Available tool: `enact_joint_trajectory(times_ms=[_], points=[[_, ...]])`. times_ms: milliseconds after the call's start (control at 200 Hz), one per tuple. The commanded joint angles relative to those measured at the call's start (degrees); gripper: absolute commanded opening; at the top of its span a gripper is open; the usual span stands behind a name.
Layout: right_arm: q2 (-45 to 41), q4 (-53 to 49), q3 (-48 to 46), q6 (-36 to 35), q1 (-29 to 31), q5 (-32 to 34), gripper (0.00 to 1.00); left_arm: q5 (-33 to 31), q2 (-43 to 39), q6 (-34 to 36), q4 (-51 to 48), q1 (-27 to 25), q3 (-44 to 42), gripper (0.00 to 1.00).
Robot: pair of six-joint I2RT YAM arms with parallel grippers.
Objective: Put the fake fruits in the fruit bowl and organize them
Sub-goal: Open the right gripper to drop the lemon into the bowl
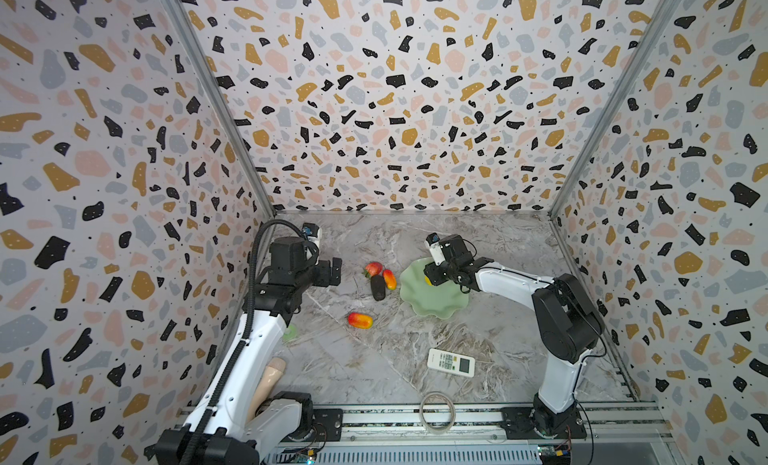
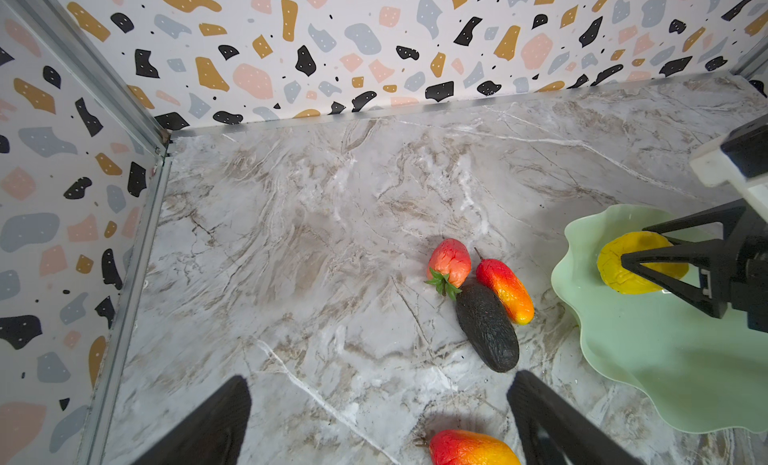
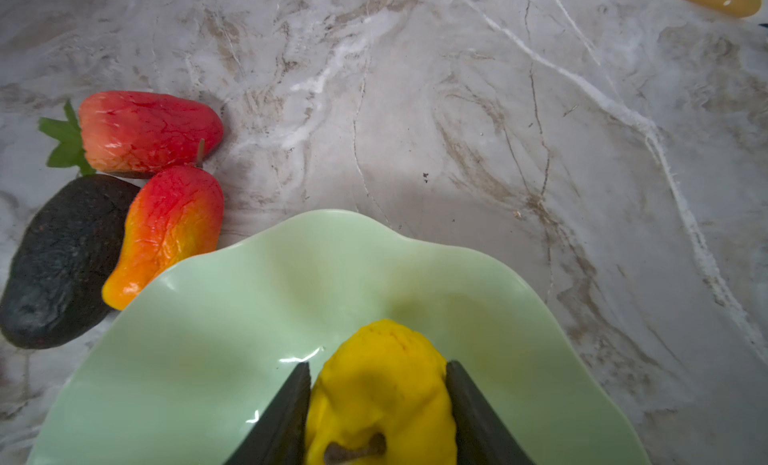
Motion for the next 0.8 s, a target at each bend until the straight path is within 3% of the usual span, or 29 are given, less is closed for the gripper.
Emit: enact_joint_trajectory(times_ms=[0,315,461,686,796], points=[[-0.4,1.9,0.8,0.8,0.0,0.7,0.36,0.9,-0.7,0.6,1.7,0.4,-0.6,0.99],[-0.1,1.6,1.1,1.0,0.1,0.9,0.57,0.3,-0.9,0.7,1.7,0.4,-0.6,1.00],[-0.6,-0.4,3.0,-0.4,0.3,1.1,0.78,0.7,-0.7,0.7,1.7,0.4,-0.5,1.00],[-2.2,-4.9,8.5,-4.0,3.0,2.8,1.00,0.9,-1.0,0.8,1.8,0.4,-0.5,1.00],[-2.3,-6.4,11.9,-6.9,5.6,1.6,0.99,0.8,-0.9,0.9,1.7,0.4,-0.5,1.00]])
